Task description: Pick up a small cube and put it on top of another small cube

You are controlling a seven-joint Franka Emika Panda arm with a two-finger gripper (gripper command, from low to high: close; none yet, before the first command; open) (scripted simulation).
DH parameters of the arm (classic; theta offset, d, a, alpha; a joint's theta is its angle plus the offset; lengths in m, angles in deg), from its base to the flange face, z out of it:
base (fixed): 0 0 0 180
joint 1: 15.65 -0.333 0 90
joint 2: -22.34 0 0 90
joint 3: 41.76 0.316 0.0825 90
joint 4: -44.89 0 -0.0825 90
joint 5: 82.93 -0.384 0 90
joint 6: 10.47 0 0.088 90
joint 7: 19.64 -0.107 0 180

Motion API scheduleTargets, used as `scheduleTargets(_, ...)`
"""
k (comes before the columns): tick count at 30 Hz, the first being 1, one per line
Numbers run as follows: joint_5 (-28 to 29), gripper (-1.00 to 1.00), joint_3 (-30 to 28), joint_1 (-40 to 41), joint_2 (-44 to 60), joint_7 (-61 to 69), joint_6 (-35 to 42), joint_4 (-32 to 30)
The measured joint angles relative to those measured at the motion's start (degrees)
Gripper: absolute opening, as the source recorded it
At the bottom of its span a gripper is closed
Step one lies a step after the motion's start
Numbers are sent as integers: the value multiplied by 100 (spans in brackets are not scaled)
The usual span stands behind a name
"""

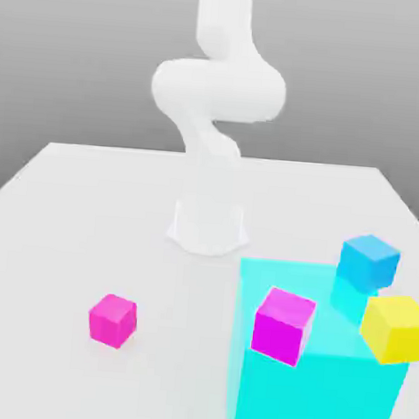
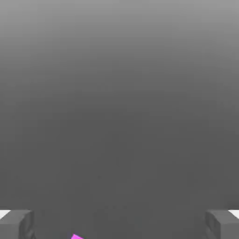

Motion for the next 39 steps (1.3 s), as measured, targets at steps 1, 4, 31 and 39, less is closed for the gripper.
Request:
scheduleTargets(1,46,0,-26,79,201,-21,-146,-161)
scheduleTargets(4,185,0,-135,294,789,-89,-575,-629)
scheduleTargets(31,-943,-100,-219,1753,5520,904,-4138,-2766)
scheduleTargets(39,-248,-100,-518,1654,4439,396,-3255,-2959)
